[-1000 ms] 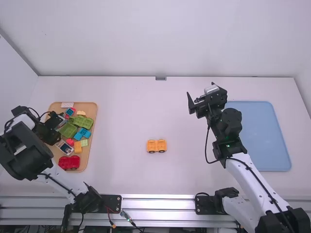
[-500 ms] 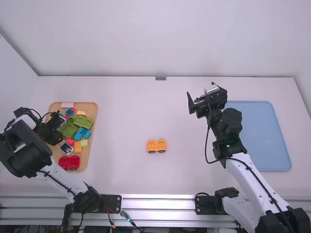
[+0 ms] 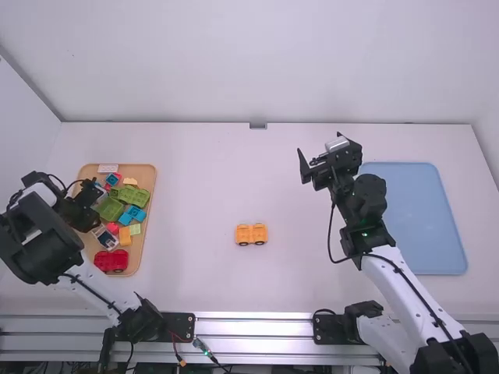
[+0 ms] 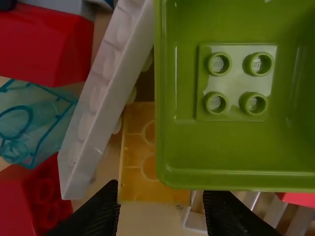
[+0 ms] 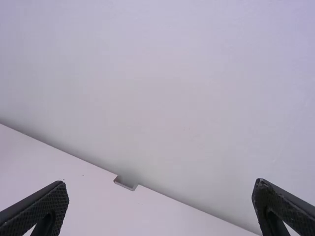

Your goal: Assemble lego blocks to make yellow taxi

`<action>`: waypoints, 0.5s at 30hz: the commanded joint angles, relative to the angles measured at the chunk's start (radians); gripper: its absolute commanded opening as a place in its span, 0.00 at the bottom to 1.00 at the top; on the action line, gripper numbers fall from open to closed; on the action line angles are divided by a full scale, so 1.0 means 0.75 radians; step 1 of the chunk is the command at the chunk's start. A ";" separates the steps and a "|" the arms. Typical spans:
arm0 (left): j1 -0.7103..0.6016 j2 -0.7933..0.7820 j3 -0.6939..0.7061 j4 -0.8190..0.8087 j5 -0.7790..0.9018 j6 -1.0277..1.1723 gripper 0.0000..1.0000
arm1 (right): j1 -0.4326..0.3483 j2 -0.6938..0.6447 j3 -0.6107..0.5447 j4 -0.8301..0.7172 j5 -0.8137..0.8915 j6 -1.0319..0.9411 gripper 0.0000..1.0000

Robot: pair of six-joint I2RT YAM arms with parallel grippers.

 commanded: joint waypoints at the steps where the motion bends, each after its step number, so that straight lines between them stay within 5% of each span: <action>1: -0.004 0.020 0.019 -0.010 0.024 -0.006 0.44 | 0.003 0.004 0.053 0.004 0.004 0.008 0.99; 15: -0.004 0.020 0.019 0.003 -0.010 -0.040 0.36 | 0.003 0.004 0.053 0.004 0.004 0.008 0.99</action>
